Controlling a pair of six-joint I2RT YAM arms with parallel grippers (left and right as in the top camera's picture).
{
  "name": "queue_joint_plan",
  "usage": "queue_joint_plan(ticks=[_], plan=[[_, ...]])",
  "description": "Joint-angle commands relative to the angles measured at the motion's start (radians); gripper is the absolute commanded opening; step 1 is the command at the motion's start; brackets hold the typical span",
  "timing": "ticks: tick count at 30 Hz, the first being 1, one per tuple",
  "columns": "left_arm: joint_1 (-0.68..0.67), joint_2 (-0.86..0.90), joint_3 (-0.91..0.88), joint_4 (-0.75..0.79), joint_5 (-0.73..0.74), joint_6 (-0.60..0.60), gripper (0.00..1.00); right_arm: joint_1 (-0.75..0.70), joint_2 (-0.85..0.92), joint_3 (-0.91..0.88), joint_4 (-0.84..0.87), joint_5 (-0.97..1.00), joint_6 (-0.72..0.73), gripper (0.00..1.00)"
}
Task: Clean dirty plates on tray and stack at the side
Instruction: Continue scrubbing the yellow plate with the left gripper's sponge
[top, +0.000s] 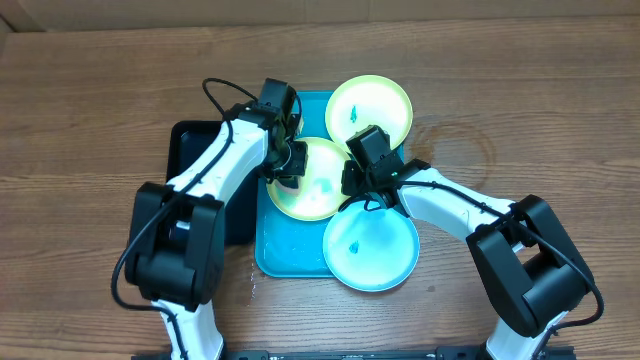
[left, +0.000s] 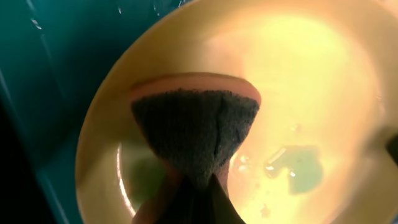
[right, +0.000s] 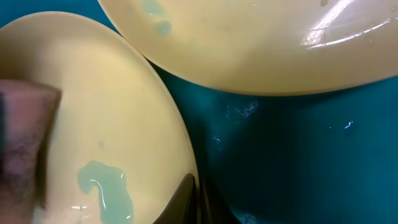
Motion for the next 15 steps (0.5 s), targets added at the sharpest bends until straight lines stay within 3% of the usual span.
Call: queue_joint_plan(ticks=[1,10,15], plan=[[-0.002,0.063,0.0,0.004,0.002,-0.011,0.04,0.001,-0.003,0.011,-0.001,-0.005,0.0,0.04],[0.008,0.045,0.042,-0.021,0.347,0.048,0.04,0.001,-0.003,0.011,-0.003,-0.005,0.0,0.04],[0.019,-0.033,0.075,-0.041,0.339,0.054,0.04,0.001,-0.003,0.011,-0.005,-0.005,0.0,0.04]])
